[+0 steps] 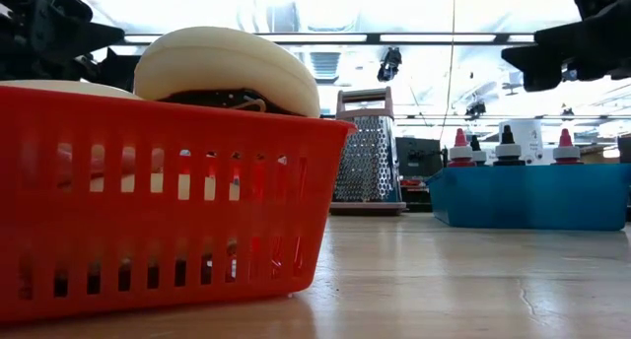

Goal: Pick & Place Food Item
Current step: Return to Home Position

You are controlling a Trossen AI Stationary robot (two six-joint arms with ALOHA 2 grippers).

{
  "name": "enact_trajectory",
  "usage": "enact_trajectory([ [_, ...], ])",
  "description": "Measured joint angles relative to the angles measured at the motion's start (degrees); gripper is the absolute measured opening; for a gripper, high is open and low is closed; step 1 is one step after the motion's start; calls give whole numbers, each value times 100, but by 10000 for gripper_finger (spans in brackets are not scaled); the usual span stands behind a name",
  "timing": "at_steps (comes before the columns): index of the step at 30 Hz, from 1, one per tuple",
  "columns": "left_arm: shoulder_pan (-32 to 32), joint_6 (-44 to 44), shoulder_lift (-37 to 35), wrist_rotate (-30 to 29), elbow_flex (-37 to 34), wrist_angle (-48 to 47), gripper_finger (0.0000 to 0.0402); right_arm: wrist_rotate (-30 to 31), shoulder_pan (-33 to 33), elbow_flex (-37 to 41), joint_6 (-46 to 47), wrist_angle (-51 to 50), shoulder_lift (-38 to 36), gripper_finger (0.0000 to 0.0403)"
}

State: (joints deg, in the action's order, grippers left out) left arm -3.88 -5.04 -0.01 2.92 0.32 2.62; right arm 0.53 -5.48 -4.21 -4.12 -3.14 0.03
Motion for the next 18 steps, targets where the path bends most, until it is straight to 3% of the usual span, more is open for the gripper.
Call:
enact_trajectory([
  [14,0,9,0,-22,0,-113,261,77,0,188,107,40,2,263],
  [18,0,4,0,-266,2,-226,261,75,0,188,113,39,7,260],
])
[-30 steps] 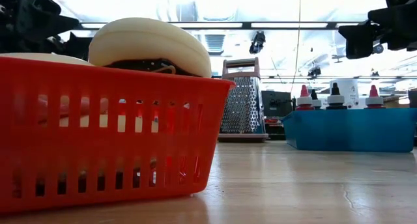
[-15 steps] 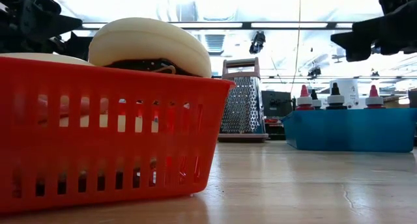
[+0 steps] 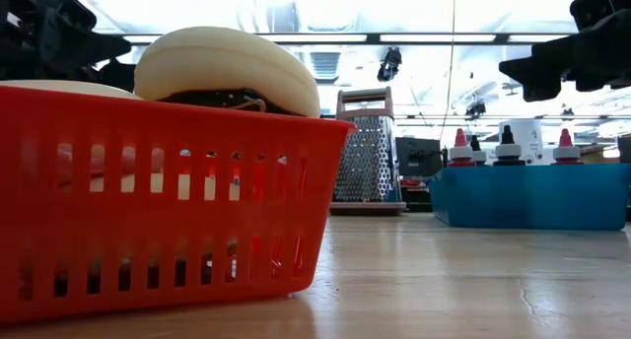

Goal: Pick & Place Food Item
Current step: Return to Home Position

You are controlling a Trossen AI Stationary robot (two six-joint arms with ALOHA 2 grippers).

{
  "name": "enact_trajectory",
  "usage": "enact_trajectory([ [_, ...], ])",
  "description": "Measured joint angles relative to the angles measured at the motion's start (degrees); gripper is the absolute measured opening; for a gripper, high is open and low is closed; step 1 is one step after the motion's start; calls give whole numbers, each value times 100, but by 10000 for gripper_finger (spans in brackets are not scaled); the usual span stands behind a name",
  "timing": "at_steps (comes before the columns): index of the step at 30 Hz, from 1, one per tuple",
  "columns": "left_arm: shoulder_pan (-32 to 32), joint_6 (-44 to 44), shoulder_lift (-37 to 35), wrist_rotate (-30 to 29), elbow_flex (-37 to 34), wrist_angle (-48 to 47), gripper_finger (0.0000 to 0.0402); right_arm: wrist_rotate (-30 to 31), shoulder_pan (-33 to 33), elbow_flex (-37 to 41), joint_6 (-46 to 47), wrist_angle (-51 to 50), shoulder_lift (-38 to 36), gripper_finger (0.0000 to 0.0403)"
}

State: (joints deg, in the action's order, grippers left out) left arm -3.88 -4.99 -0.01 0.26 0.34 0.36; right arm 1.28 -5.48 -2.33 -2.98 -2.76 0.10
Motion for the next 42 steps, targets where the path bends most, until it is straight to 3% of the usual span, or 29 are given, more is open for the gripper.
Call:
enact_trajectory([
  [8,0,-149,0,-51,0,-8,261,-3,-2,12,9,-31,2,262],
  [18,0,-164,4,-51,2,-22,261,-20,-2,31,709,-51,134,254],
  [42,0,-125,22,-51,2,-35,261,-16,-2,31,688,-42,197,258],
])
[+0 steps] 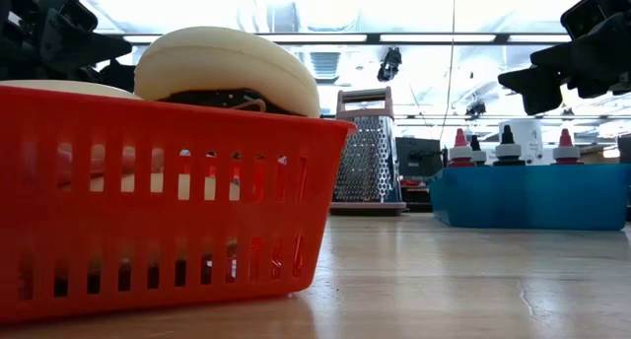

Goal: Pick & Place Food Item
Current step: Return to Home Position

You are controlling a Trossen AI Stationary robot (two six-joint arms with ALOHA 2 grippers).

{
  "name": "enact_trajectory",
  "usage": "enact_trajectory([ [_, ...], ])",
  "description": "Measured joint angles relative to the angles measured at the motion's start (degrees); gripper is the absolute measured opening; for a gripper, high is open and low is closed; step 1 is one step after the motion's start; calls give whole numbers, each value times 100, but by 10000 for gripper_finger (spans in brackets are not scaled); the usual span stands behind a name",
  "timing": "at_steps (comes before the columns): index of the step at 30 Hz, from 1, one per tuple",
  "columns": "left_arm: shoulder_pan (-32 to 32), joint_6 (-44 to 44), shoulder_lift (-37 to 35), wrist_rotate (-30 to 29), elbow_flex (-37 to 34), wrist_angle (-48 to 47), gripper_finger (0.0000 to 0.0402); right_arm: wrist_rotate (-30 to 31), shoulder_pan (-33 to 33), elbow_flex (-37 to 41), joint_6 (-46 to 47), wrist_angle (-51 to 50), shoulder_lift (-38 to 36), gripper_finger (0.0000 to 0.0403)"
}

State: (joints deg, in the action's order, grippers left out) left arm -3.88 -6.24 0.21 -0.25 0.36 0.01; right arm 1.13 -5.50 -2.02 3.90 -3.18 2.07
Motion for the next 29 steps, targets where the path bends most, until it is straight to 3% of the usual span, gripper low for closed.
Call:
enact_trajectory([
  [29,0,0,0,-2,-2,-2,261,6,0,0,-2,0,-2,265],
])
